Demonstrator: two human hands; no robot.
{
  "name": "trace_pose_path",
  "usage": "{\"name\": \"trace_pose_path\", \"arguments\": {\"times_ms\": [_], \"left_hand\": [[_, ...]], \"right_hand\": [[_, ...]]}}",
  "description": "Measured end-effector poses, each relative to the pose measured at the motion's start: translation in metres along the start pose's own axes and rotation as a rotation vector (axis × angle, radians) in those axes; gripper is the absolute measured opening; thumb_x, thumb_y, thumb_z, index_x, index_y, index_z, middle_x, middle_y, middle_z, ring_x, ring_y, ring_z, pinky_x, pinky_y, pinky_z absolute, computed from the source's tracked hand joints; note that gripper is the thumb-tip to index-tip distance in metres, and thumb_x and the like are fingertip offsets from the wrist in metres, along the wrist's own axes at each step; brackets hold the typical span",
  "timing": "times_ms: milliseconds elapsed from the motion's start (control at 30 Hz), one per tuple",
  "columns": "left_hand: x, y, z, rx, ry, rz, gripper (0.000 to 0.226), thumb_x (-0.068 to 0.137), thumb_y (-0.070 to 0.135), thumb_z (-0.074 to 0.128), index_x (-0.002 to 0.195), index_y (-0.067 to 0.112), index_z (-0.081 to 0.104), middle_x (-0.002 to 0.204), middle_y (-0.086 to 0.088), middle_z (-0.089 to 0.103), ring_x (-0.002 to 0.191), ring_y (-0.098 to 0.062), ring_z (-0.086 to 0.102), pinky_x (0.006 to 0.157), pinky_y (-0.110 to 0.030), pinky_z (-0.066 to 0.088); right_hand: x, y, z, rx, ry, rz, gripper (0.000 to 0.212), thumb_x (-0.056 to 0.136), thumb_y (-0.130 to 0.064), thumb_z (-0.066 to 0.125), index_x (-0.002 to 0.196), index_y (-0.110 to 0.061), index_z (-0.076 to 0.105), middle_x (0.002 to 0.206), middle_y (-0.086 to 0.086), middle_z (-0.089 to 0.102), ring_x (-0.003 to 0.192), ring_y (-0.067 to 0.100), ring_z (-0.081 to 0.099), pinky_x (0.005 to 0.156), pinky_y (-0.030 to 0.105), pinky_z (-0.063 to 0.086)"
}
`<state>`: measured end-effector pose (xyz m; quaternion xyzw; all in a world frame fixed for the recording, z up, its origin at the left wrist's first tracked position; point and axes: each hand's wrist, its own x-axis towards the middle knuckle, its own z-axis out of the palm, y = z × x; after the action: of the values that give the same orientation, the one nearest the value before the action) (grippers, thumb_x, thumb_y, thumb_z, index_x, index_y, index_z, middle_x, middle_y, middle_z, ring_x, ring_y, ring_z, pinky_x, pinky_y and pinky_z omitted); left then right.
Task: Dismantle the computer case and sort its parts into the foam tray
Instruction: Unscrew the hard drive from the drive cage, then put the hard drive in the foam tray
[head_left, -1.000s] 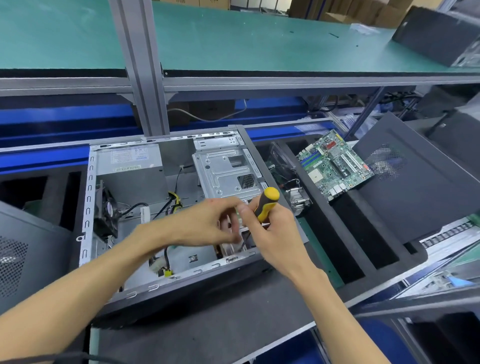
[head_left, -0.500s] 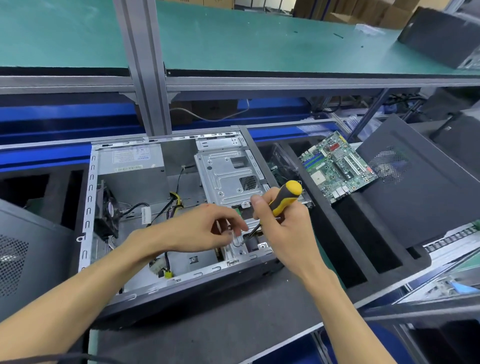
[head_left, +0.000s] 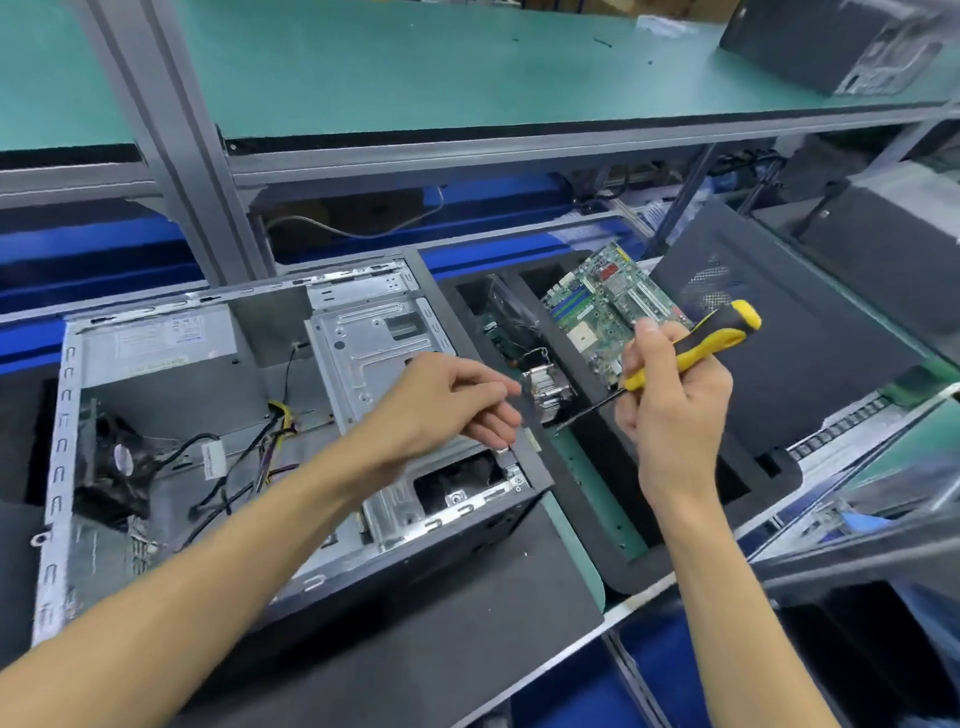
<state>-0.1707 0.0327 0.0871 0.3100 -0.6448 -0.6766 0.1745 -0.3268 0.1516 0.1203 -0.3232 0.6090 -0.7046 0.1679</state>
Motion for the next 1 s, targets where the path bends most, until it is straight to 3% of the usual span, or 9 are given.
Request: {"name": "trace_pose_path", "arguments": {"times_ms": [100,233,367,467,600,667,800,900,1000], "left_hand": [[0.031,-0.002,0.073,0.066,-0.090,-0.057,0.014,0.096,-0.007,0.055,0.096,-0.008,0.069,0.072,-0.013,0.070,0.061,-0.019,0.069,0.064,-0.028,0.061],[0.072,-0.016,0.137,0.244,-0.129,-0.179,0.016,0.092,-0.015,0.054,0.090,-0.007,0.068,0.072,-0.016,0.066,0.068,-0.028,0.066,0.083,-0.045,0.061],[0.106,-0.032,0.158,0.606,-0.194,-0.234,0.028,0.094,0.005,0.060,0.121,0.002,0.067,0.108,-0.015,0.073,0.097,-0.027,0.072,0.093,-0.040,0.057],[0.116,-0.033,0.155,0.815,-0.192,-0.175,0.038,0.098,0.013,0.053,0.135,0.010,0.062,0.129,-0.007,0.067,0.115,-0.021,0.064,0.100,-0.026,0.048],[0.106,-0.016,0.134,0.672,0.043,-0.012,0.034,0.094,0.001,0.044,0.107,0.014,0.073,0.096,-0.002,0.074,0.084,-0.013,0.070,0.085,-0.027,0.056],[0.093,-0.001,0.116,0.518,0.201,0.099,0.042,0.088,-0.008,0.038,0.096,0.014,0.073,0.084,0.003,0.073,0.074,-0.007,0.071,0.076,-0.030,0.060],[0.053,0.029,0.061,0.367,0.516,0.267,0.041,0.084,-0.006,0.038,0.087,0.021,0.069,0.072,0.006,0.069,0.066,-0.006,0.065,0.061,-0.014,0.048],[0.016,0.024,0.007,0.253,0.904,0.231,0.027,0.089,-0.002,0.043,0.095,0.014,0.064,0.081,0.002,0.066,0.071,-0.006,0.060,0.063,-0.018,0.046],[-0.027,-0.004,-0.035,0.182,1.213,-0.061,0.007,0.098,0.013,0.049,0.104,0.013,0.053,0.092,-0.006,0.054,0.086,-0.018,0.051,0.071,-0.027,0.044]], "right_hand": [[0.011,0.019,-0.037,-0.157,0.060,0.004,0.037,0.095,-0.040,0.059,0.059,-0.031,0.053,0.056,-0.012,0.046,0.047,0.010,0.035,0.051,0.026,0.032],[0.017,0.047,-0.082,-0.303,0.100,0.032,0.037,0.097,-0.040,0.058,0.061,-0.030,0.054,0.051,-0.016,0.050,0.047,0.006,0.042,0.057,0.027,0.035],[0.026,0.062,-0.112,-0.292,0.082,0.059,0.036,0.094,-0.045,0.057,0.064,-0.025,0.051,0.054,-0.012,0.049,0.049,0.007,0.038,0.052,0.019,0.035],[0.036,0.067,-0.123,-0.265,0.060,0.061,0.037,0.094,-0.044,0.057,0.067,-0.019,0.050,0.058,-0.008,0.047,0.052,0.009,0.038,0.052,0.017,0.036],[0.054,0.064,-0.106,-0.166,-0.006,0.088,0.037,0.097,-0.041,0.057,0.061,-0.033,0.054,0.052,-0.013,0.045,0.050,0.010,0.037,0.054,0.028,0.037],[0.059,0.058,-0.083,-0.052,-0.039,0.096,0.040,0.097,-0.043,0.058,0.059,-0.031,0.053,0.050,-0.011,0.043,0.044,0.013,0.036,0.050,0.028,0.033],[0.060,0.045,-0.028,0.162,-0.198,0.034,0.034,0.101,-0.035,0.055,0.073,-0.016,0.053,0.058,-0.007,0.051,0.041,0.019,0.048,0.039,0.030,0.042],[0.048,0.041,0.018,0.311,-0.410,0.008,0.026,0.102,-0.031,0.053,0.084,-0.013,0.057,0.074,-0.007,0.060,0.058,0.022,0.062,0.050,0.034,0.054],[0.029,0.048,0.059,0.327,-0.600,0.015,0.019,0.102,-0.027,0.055,0.094,-0.011,0.059,0.085,-0.008,0.064,0.077,0.024,0.070,0.068,0.038,0.061]]}}
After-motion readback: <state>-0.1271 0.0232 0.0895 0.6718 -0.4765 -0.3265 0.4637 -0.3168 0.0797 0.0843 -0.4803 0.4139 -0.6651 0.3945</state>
